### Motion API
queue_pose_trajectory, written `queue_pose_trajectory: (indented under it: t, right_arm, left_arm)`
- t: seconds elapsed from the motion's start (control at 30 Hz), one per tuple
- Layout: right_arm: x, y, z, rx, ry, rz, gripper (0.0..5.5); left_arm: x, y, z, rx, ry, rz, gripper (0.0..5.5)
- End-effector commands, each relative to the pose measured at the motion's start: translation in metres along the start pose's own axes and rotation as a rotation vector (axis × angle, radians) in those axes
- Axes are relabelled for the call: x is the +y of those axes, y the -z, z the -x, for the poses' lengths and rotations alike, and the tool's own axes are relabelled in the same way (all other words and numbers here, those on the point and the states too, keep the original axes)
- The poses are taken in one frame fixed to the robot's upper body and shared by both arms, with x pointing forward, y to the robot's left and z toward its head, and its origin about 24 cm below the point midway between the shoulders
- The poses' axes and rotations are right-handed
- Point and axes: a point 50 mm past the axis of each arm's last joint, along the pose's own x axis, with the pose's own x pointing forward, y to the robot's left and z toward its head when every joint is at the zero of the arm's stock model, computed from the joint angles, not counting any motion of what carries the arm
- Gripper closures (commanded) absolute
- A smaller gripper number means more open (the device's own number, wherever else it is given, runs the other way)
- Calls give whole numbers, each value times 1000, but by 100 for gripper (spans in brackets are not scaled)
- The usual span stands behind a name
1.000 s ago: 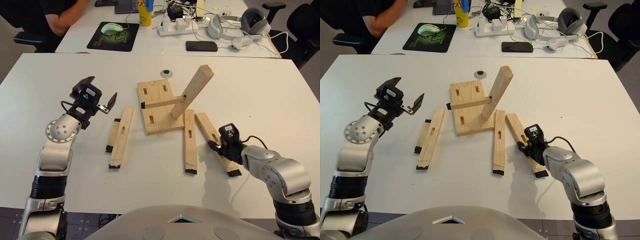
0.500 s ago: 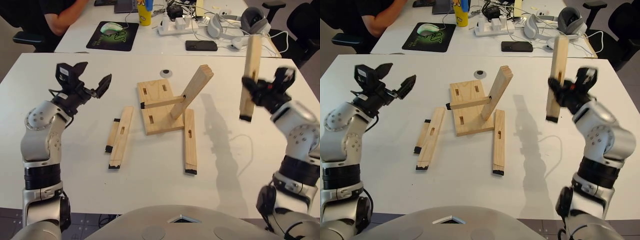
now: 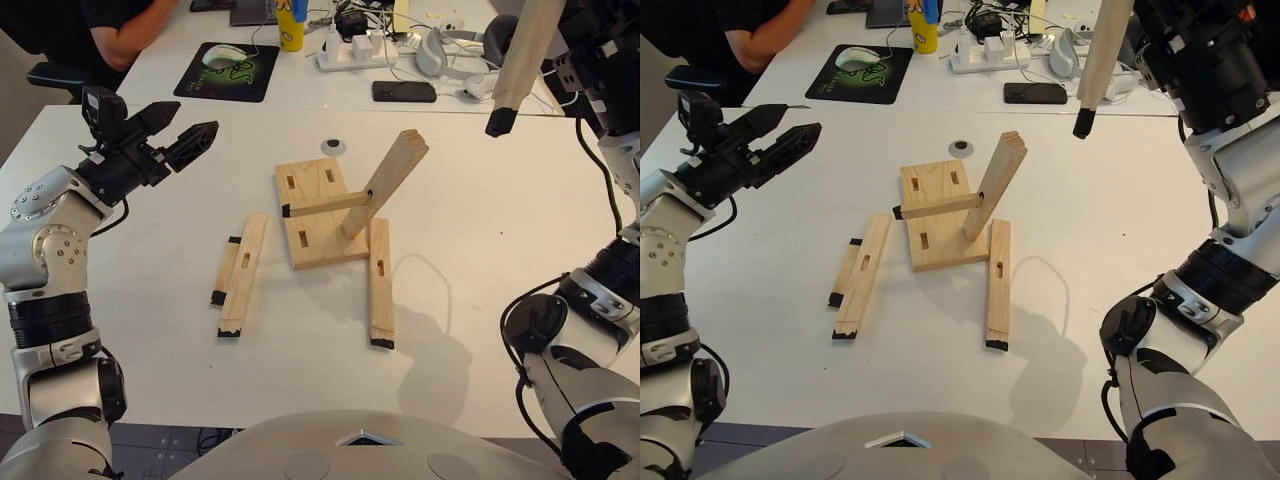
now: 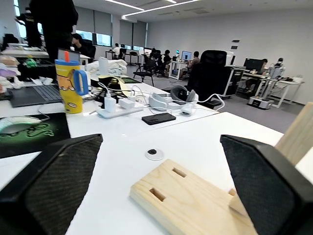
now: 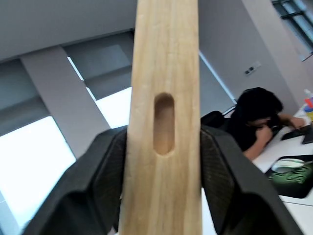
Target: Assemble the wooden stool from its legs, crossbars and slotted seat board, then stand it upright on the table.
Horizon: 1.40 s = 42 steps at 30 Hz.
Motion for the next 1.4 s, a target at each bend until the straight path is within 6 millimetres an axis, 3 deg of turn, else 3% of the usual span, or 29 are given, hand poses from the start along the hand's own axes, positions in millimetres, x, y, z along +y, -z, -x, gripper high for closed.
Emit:
queue_pose_trajectory:
  t: [0.03, 0.23, 0.47, 0.77, 1.0, 1.33, 1.4]
  right_arm:
    - [7, 34, -11, 123, -29, -63, 343]
    - [11, 72, -14, 177, -22, -126, 343]
    - [9, 98, -12, 285, -62, -100, 343]
    - [9, 131, -5, 445, -195, 0, 343]
    - [5, 139, -1, 462, -224, 9, 343]
    - [1, 134, 3, 455, -224, 6, 343]
    - [0, 134, 4, 462, -223, 10, 343]
  left_arm:
    - [-11, -36, -8, -75, 147, 32, 104]
    - [-37, -69, -26, -123, 398, 100, 104]
    - [-65, -84, -48, -89, 636, 250, 104]
    - [-82, -79, -71, 22, 765, 353, 104]
    - [-85, -72, -72, 39, 757, 353, 104]
    - [-79, -64, -67, 87, 717, 356, 104]
    - [-77, -62, -66, 102, 709, 358, 124]
